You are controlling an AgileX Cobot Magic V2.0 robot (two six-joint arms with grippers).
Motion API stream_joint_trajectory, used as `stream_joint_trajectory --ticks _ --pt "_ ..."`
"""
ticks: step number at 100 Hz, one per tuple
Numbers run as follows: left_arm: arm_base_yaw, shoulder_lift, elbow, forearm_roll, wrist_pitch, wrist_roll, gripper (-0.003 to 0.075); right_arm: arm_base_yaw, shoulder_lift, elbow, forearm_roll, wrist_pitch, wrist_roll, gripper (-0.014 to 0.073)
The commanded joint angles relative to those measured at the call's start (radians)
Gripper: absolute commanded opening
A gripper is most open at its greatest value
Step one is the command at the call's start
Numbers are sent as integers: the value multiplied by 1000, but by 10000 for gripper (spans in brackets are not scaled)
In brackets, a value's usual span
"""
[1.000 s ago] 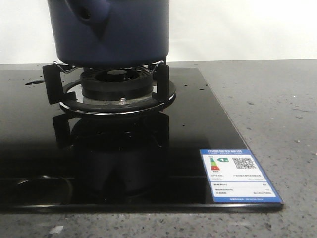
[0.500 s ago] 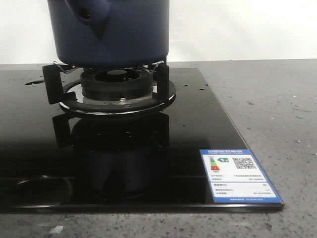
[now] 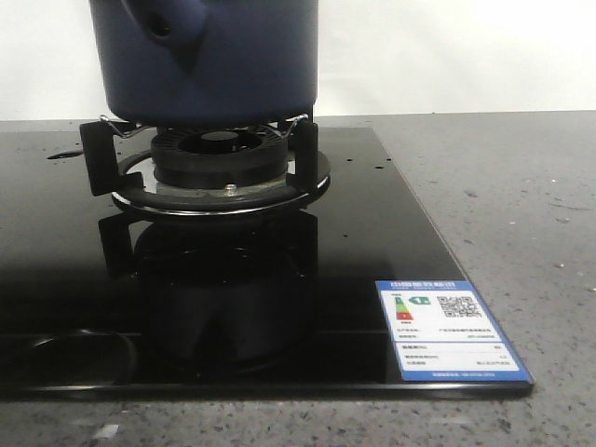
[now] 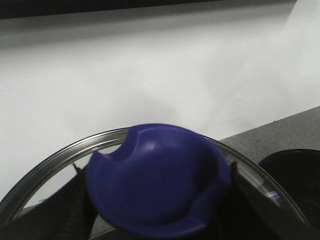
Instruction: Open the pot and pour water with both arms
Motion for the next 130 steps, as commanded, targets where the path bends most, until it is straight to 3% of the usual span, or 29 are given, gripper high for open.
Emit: stream_joint_trajectory --ticks 1,24,38,52,78,95,112,130 --pt "4 -25 -33 -87 -20 -9 329 -1 -49 -29 -4 -91 2 -42" --pt "2 -25 -33 -92 -18 -9 329 -1 -49 -31 -4 -83 2 -42" --pt "2 -24 -43 -122 48 -7 330 -5 -84 -69 16 93 0 -42" --pt "-26 -24 -72 -162 98 0 337 -48 -135 -186 32 483 0 -42" --pt "-187 -23 -107 -165 99 0 337 -266 -155 -518 60 1491 19 -42" --pt "-279 -23 -118 -179 78 2 337 -461 -146 -531 67 1895 49 -42" --pt "-338 -9 -126 -189 76 9 337 -586 -148 -387 161 1963 36 -42" --pt "-367 8 -126 -201 79 9 337 -602 -150 -209 165 1906 20 -42"
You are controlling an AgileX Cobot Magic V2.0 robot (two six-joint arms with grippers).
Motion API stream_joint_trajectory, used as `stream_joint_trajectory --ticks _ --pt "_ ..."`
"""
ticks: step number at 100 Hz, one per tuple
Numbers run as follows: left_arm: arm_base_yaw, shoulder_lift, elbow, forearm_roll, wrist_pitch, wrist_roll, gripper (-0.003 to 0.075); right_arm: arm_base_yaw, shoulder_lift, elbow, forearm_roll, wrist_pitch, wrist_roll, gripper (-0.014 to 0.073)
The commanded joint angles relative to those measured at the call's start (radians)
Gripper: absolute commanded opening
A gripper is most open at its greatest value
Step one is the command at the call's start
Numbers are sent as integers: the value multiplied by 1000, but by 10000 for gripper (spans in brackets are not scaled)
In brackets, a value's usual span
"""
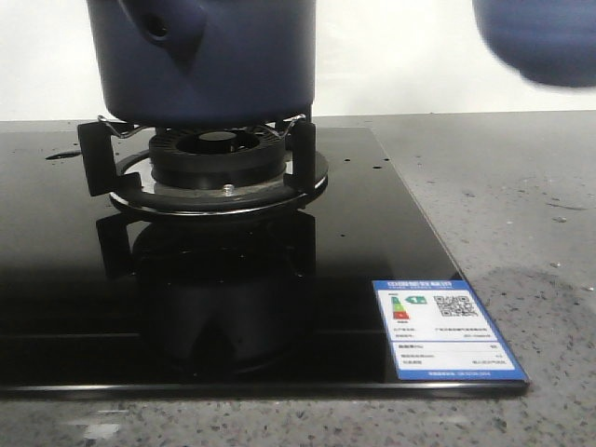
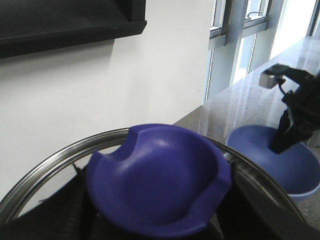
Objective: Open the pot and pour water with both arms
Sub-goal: 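Lower the bowl onto the counter and open the right gripper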
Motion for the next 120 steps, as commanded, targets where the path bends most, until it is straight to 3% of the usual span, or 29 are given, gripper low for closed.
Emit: stream_joint_trajectory --ticks 1,28,62,71,84,91,120 --pt "-18 -18 -41 -103 -21 1 337 -7 -39 48 25 -74 -20 -42" --pt "-18 -14 -41 -103 -16 1 337 -7 -43 206 33 -217 -20 -42" --pt "-18 -14 -41 -101 -16 1 337 -7 -43 265 33 -280 -30 -30" --pt "-18 -14 -41 -101 -16 1 337 -7 -43 265 37 -277 -38 71" --pt "-18 -14 -41 -101 -16 1 337 -7 -45 243 37 -251 -38 379" --pt "-18 -14 -41 -101 -16 1 337 -7 -52 215 37 -221 -40 482" --pt "-102 26 -41 -98 -28 20 337 -7 -183 58 37 -141 -42 491"
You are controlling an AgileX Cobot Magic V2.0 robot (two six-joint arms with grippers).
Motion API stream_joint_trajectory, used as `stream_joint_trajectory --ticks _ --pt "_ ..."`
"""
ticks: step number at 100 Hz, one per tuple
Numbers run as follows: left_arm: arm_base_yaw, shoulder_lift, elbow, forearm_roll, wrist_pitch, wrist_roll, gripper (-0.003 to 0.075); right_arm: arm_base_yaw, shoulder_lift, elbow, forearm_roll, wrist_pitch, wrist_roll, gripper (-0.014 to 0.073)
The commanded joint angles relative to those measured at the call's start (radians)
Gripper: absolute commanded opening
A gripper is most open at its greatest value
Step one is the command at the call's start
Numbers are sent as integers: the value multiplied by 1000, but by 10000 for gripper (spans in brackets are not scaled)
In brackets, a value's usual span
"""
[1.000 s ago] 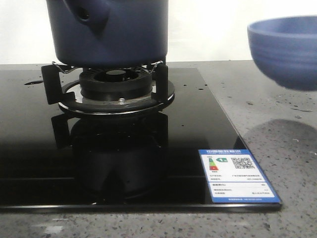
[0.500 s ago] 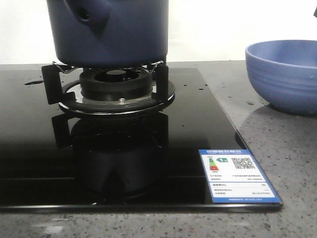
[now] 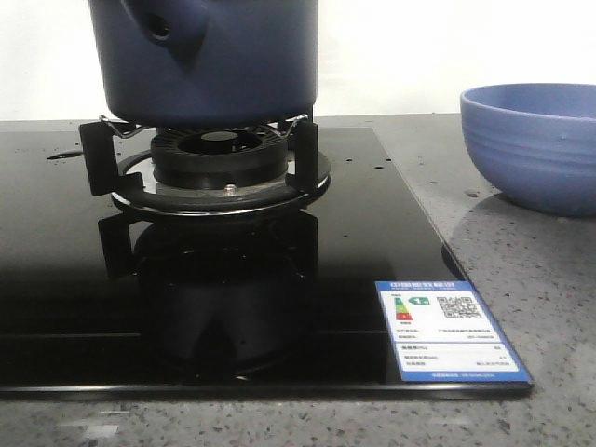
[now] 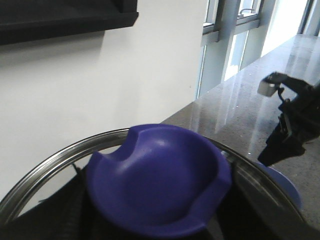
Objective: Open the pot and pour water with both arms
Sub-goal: 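Lower the bowl onto the counter and open the right gripper, then lower the held glass lid back onto the saucepan with the left gripper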
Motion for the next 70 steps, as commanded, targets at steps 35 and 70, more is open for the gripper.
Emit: stream_joint_trajectory --ticks 35,70 --pt "-80 113 -41 -94 -63 123 337 -5 -291 -82 8 28 -28 491" --pt "-80 191 -41 -66 -59 142 337 -5 -350 -82 -5 28 -28 491"
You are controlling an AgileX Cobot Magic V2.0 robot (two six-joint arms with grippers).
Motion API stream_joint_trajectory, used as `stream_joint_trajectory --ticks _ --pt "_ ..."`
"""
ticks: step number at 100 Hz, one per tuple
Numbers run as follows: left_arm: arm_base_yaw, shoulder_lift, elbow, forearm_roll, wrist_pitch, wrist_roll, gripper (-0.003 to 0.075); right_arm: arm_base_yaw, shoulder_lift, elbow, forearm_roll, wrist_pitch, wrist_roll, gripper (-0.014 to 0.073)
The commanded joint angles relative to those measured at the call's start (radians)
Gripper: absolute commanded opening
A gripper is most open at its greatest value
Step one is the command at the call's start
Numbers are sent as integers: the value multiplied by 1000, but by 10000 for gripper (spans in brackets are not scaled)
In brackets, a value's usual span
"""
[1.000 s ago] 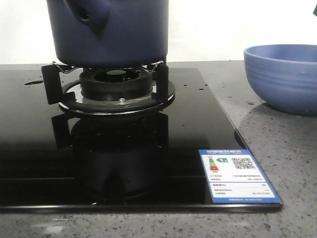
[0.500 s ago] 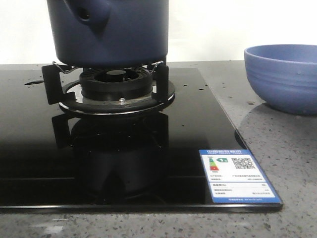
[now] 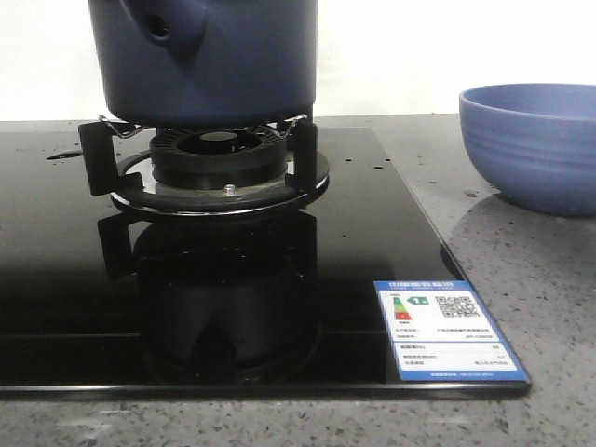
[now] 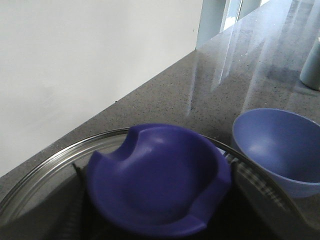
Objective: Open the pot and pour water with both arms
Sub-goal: 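Lower the held glass lid back onto the saucepan with the left gripper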
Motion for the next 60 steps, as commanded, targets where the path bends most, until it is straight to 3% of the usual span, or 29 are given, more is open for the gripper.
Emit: stream_joint_trajectory --ticks 1,60 --pt "-7 -26 -41 -68 6 2 337 -5 -14 -34 -5 -47 -13 491" --pt "-7 -16 -38 14 34 -4 343 -5 -14 -34 -5 -53 -13 491"
